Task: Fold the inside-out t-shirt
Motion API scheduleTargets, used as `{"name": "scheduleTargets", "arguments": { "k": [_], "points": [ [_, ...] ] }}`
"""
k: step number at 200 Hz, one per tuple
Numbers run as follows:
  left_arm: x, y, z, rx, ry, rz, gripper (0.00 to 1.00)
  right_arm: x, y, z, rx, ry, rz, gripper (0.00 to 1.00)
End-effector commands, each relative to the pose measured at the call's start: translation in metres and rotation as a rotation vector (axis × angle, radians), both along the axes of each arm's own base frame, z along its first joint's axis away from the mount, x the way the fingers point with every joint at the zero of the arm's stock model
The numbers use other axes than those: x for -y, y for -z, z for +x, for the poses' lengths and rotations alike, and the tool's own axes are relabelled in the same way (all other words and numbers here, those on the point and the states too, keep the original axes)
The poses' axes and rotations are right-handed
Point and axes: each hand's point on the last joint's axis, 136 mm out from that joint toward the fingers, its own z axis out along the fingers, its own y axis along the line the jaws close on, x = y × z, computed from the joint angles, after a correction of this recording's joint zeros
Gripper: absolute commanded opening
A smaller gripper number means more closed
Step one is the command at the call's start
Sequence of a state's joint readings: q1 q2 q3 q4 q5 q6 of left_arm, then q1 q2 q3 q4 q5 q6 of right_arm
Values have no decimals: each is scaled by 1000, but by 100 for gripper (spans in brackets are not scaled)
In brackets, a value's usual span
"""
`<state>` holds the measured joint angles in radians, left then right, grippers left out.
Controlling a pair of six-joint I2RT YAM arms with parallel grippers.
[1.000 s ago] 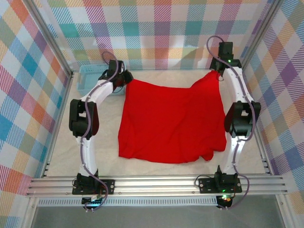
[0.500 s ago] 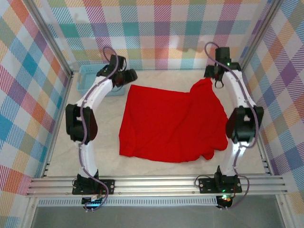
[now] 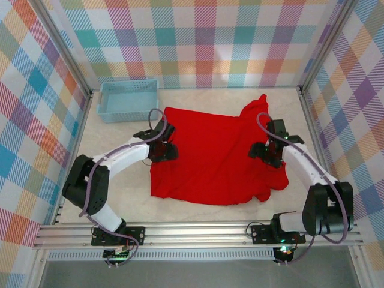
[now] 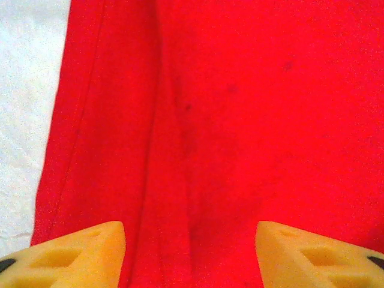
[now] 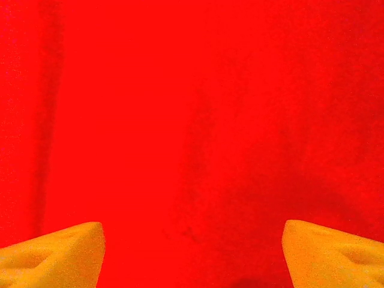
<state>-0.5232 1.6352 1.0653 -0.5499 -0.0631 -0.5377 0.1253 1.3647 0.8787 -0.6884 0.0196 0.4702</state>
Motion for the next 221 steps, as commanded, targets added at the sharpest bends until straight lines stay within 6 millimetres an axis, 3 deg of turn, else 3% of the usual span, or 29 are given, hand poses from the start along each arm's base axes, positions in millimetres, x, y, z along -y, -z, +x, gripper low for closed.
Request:
{"name": "scheduleTargets", "arguments": {
  "k": [1, 28, 72, 101, 126, 152, 174, 197, 221],
  "points": [
    [10, 21, 11, -8, -27, -33, 55, -17, 18, 14, -10, 33, 98, 77],
    [10, 47, 20, -42, -41, 13, 51, -14, 43, 38, -62, 71, 84, 77],
    [10, 69, 53, -68, -107, -56, 48, -4, 59, 107, -89, 155, 91, 76],
    [16, 58, 87, -56, -87, -62, 49, 14, 57, 155, -72, 196, 57, 77],
    [10, 22, 98, -2, -57, 14, 58, 30, 46, 183, -46, 219, 68, 76],
    [-6, -31, 67, 121, -16, 252, 69, 40, 2, 171, 50, 186, 3, 78],
    [-2, -49, 22, 190, 37, 331, 78, 39, -35, 138, 139, 170, 2, 80],
    [7, -36, -14, 185, 106, 361, 78, 32, -53, 98, 204, 154, 47, 80],
    [13, -16, -27, 158, 146, 397, 75, 27, -49, 62, 215, 153, 83, 80]
  ]
}}
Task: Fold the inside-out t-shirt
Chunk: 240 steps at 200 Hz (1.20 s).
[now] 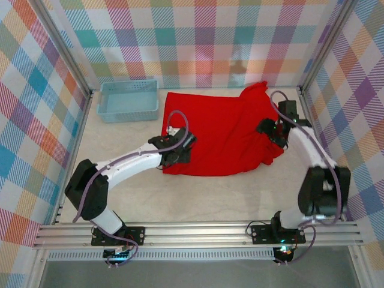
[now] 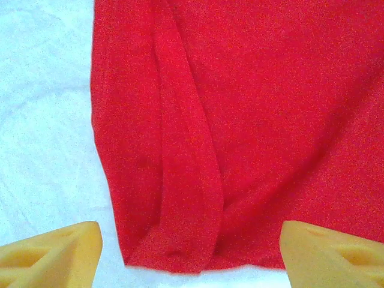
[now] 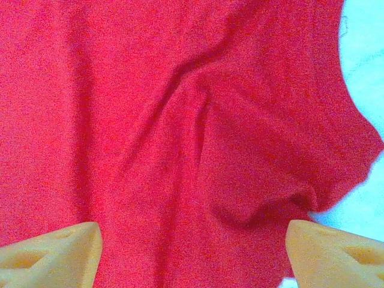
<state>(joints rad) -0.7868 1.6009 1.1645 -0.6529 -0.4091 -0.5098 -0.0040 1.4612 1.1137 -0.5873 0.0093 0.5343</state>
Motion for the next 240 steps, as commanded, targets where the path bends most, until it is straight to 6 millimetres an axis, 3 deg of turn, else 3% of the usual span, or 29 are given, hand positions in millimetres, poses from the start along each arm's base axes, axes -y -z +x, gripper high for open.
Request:
{"name": "scheduleTargets", "arguments": {
  "k": [1, 37, 92, 167, 240],
  "points": [
    [-24, 33, -13, -49, -33, 152, 75, -9, 15, -27, -13, -35, 34, 80],
    [-17, 59, -13, -98, -20, 195, 67, -17, 31, -55, -23, -54, 75, 80],
    [-18, 80, -19, -150, -18, 227, 61, -15, 54, -68, -59, -38, 67, 81],
    [-13, 60, -34, -69, 12, 310, 68, -12, 54, -67, -58, -35, 52, 81],
    [-23, 79, -32, -93, -8, 398, 48, -10, 50, -69, -53, -34, 37, 82]
  ]
}}
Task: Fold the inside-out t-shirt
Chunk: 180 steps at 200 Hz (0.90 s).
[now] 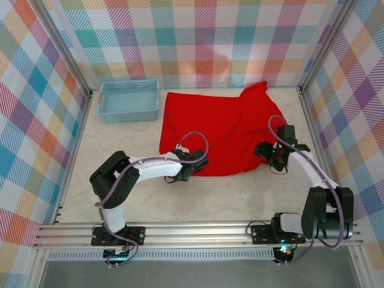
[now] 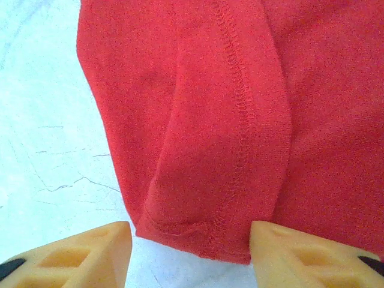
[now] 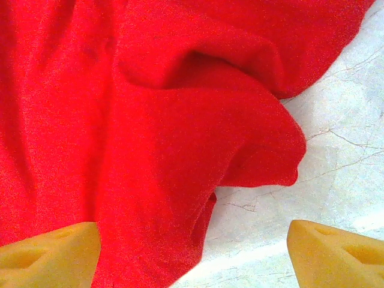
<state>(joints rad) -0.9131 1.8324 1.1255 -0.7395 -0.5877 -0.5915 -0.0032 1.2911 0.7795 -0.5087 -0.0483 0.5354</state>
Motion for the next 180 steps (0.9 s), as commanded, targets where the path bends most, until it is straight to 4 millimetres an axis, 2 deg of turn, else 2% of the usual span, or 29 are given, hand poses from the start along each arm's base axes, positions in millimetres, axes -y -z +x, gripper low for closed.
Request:
{"name": "scheduleTargets", "arguments": {
  "k": [1, 29, 49, 65, 118, 143, 180],
  "points": [
    [-10, 3, 2, 0, -22, 55, 48, 1, -8, 1, 32, -5, -15, 82],
    [-3, 4, 0, -14, -5, 25, 44, 9, -7, -3, 15, 20, -53, 82],
    [4, -4, -2, 3, 17, 6, 53, 10, -9, -3, 23, 25, -59, 82],
    [7, -4, -3, 6, 25, -12, 56, 9, -10, -2, 28, 20, -52, 82],
    [8, 7, -1, -12, 20, 3, 49, 9, -10, -3, 28, 15, -55, 82],
    [11, 7, -1, -19, 24, -24, 51, 8, -10, -3, 28, 11, -49, 82],
    [2, 13, 1, -32, -10, -53, 29, 14, -9, -7, 8, 30, -81, 82]
  ]
}}
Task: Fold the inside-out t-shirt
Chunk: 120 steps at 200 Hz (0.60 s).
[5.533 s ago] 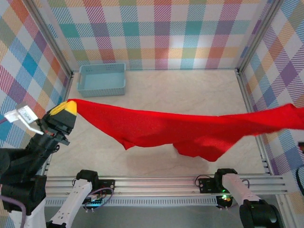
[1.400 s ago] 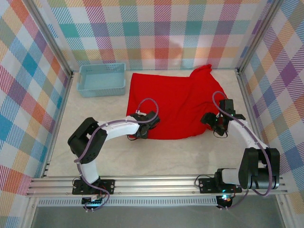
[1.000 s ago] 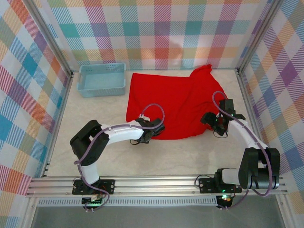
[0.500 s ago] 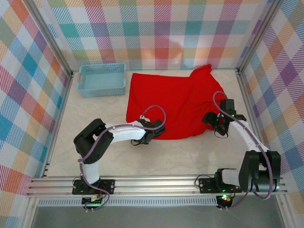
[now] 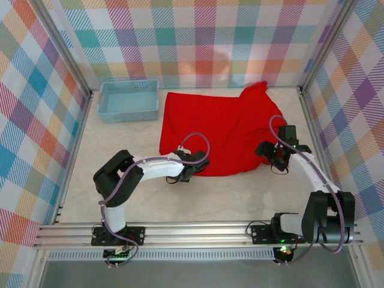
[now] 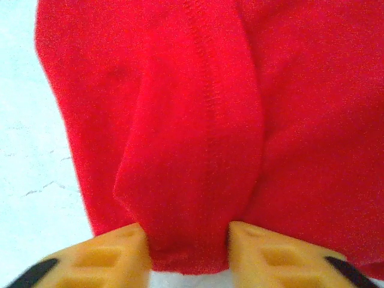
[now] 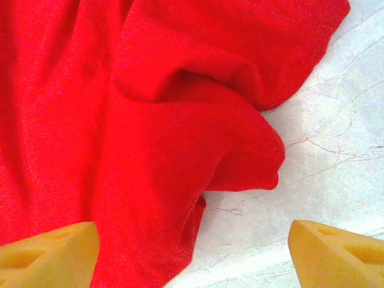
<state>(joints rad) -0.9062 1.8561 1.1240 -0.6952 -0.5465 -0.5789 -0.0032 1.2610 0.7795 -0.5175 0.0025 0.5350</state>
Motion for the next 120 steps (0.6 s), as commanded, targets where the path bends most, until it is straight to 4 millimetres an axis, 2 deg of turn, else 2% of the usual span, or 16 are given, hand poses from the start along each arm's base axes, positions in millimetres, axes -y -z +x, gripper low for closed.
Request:
{"name": "scheduleTargets", "arguments": {
  "k": [1, 30, 56, 80, 120],
  "points": [
    [-6, 2, 1, -7, -16, -19, 28, 6, -2, -6, -16, 10, -37, 82],
    [-5, -3, 3, 9, -24, -50, 15, 26, 3, -17, -57, 93, -106, 82],
    [-4, -9, 5, 23, -36, -90, 9, 36, 8, -24, -75, 144, -110, 80],
    [1, -13, 8, 29, -36, -139, 6, 28, 18, -22, -85, 124, -70, 75],
    [9, -23, 12, 37, -42, -253, 0, 12, 41, -5, -138, 73, 13, 59]
  ]
}}
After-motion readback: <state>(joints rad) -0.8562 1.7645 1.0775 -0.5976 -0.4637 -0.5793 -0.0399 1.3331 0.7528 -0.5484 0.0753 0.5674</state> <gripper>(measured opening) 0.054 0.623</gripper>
